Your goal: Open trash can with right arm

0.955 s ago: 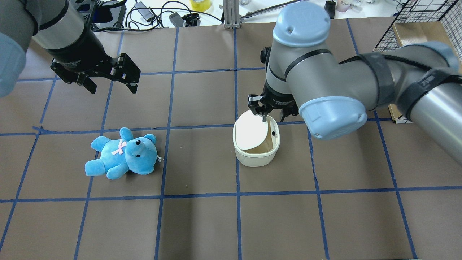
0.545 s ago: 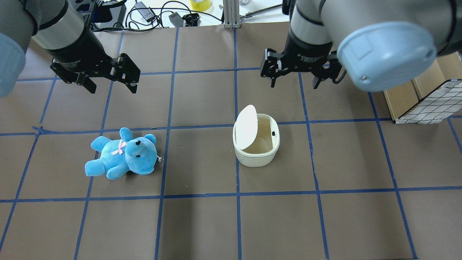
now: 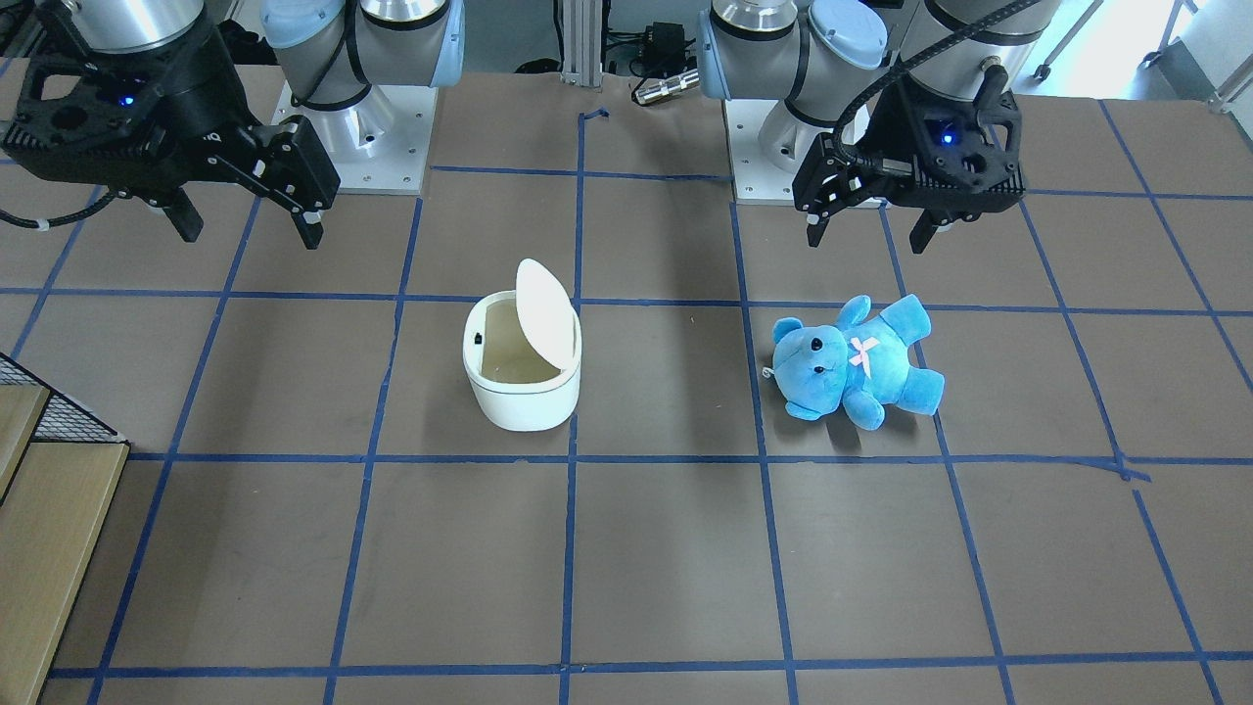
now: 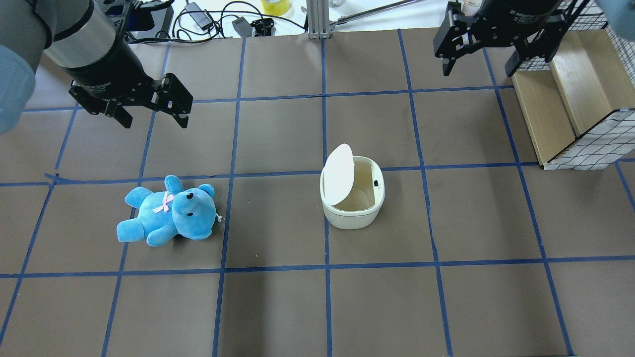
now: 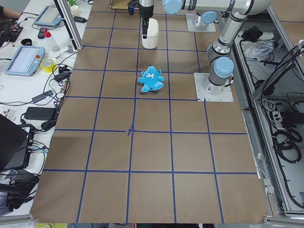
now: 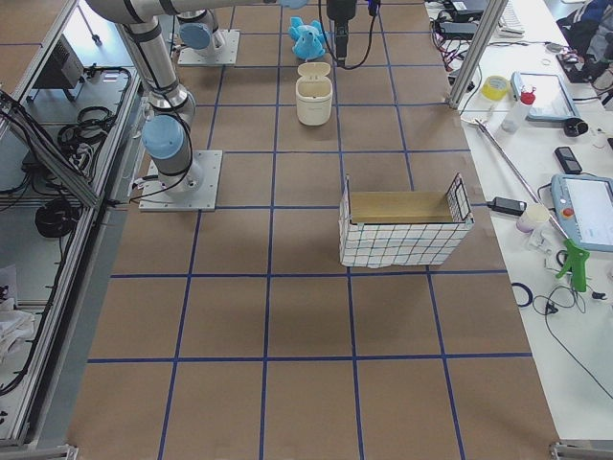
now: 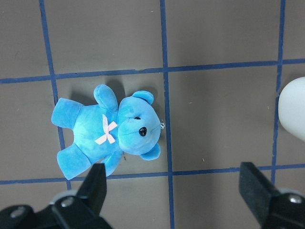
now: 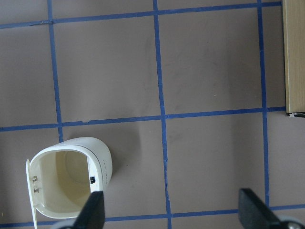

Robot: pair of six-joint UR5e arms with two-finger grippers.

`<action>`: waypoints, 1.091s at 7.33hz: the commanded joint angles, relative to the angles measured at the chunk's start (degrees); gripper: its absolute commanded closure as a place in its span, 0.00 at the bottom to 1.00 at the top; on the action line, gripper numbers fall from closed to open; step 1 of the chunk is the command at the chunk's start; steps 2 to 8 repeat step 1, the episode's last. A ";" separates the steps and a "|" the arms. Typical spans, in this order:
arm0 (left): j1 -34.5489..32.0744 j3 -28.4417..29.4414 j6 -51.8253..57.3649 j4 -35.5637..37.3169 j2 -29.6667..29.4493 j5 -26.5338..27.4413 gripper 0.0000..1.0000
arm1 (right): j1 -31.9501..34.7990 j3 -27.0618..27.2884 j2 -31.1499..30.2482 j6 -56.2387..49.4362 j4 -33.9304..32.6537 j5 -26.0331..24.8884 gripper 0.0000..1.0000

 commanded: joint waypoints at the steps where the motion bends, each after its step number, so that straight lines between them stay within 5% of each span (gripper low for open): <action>1: 0.00 0.00 0.00 0.00 0.00 -0.08 0.00 | -0.22 0.05 -0.07 -0.35 -0.46 0.03 0.00; 8: 0.00 0.00 0.00 0.00 0.00 -0.08 0.00 | -0.22 0.05 -0.07 -0.35 -0.46 0.03 0.00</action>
